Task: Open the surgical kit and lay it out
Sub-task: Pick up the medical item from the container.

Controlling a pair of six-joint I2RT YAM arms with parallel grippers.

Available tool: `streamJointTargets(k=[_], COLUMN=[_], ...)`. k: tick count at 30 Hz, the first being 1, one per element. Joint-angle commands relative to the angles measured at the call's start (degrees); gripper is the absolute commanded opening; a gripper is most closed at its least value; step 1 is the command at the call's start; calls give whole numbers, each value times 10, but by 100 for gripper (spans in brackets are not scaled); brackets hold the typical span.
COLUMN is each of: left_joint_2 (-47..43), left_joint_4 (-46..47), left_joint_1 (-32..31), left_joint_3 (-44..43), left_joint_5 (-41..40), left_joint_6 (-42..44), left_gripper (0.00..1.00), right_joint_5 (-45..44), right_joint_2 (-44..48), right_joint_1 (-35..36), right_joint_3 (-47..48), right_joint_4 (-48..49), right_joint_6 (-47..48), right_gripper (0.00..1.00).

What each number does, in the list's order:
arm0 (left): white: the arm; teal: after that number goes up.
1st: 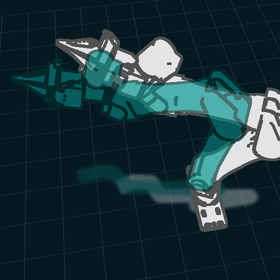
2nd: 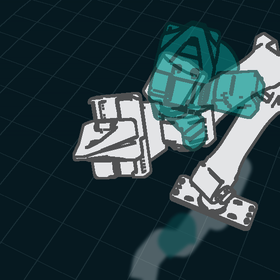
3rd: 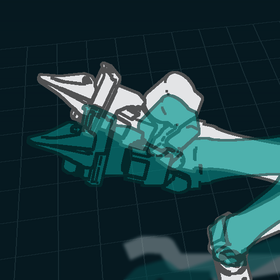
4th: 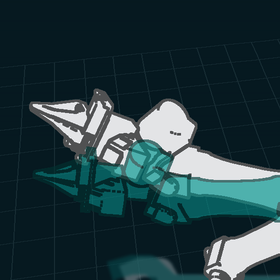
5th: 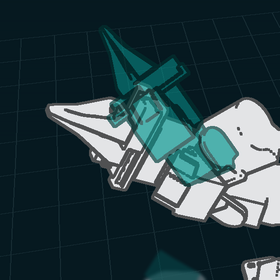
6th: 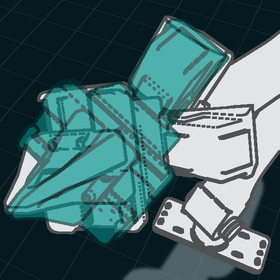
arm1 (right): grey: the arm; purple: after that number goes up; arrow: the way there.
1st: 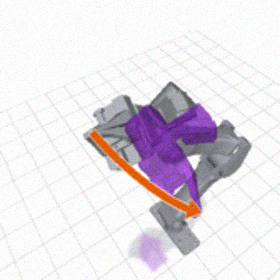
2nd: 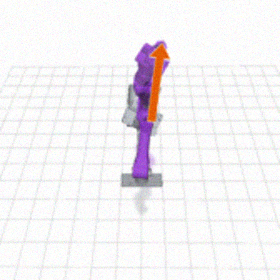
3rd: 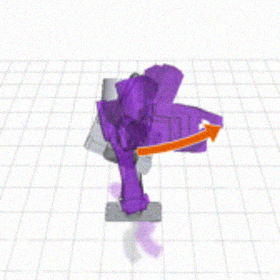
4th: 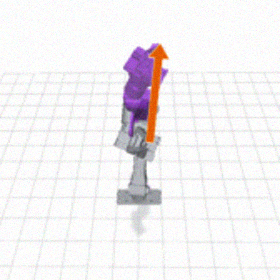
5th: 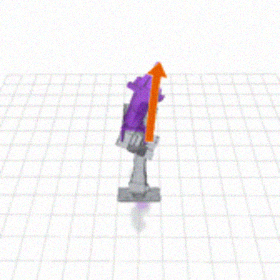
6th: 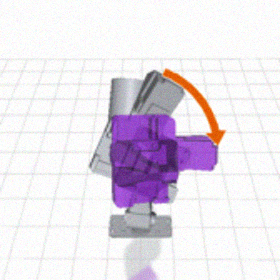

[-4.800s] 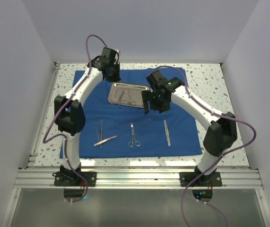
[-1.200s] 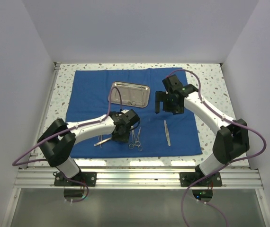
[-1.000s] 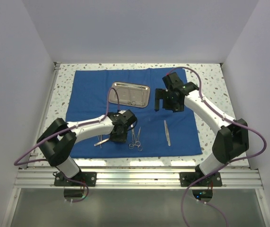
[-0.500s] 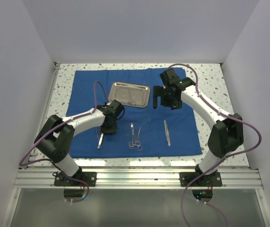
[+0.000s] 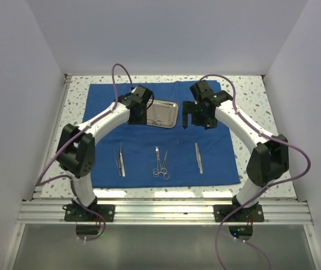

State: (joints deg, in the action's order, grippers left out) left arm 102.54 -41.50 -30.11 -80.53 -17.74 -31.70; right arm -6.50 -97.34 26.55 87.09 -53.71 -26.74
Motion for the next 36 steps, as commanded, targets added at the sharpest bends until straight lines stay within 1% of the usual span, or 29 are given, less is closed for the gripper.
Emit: streamJointTargets(k=[1, 2, 3, 4, 5, 8, 13, 17, 20, 22, 24, 25, 32, 34, 36], left_joint_2=[78, 98, 117, 155, 173, 244, 332, 365, 383, 387, 381, 375, 308, 297, 289], left_joint_4=[-3, -7, -10, -10, -12, -19, -24, -26, -35, -45, -49, -42, -15, -8, -5], left_joint_1=[0, 0, 0, 0, 0, 0, 0, 0, 0, 0, 0, 0, -3, -6, -11], left_joint_3=[-98, -120, -165, -187, -208, -303, -385, -429, -442, -438, -411, -375, -236, -206, -197], left_joint_5=[22, 24, 26, 30, 34, 44, 56, 62, 56, 50, 46, 46, 73, 82, 98], left_joint_6=[35, 38, 42, 45, 46, 49, 48, 50, 55, 58, 56, 56, 59, 60, 63], left_gripper=[42, 41, 41, 40, 39, 38, 37, 37, 37, 37, 36, 36, 34, 34, 34], right_joint_5=[-4, -4, -4, -5, -8, -11, -17, -23, -26, -26, -26, -26, -18, -16, -13], right_joint_2=[16, 20, 22, 29, 32, 44, 58, 58, 50, 43, 36, 34, 28, 30, 32], right_joint_1=[-4, -3, -4, -4, -4, -4, -4, -4, -7, -8, -11, -12, -17, -18, -18], right_joint_3=[15, 10, 7, 5, -2, -16, -37, -39, -32, -24, -17, -16, -23, -29, -33], right_joint_4=[-16, -17, -19, -20, -22, -28, -35, -38, -39, -39, -40, -39, -32, -30, -28], right_joint_6=[8, 7, 6, 6, 6, 7, 6, 6, 6, 6, 7, 6, 6, 7, 9], right_gripper=[98, 99, 98, 98, 98, 98, 98, 99, 98, 98, 98, 98, 98, 98, 98])
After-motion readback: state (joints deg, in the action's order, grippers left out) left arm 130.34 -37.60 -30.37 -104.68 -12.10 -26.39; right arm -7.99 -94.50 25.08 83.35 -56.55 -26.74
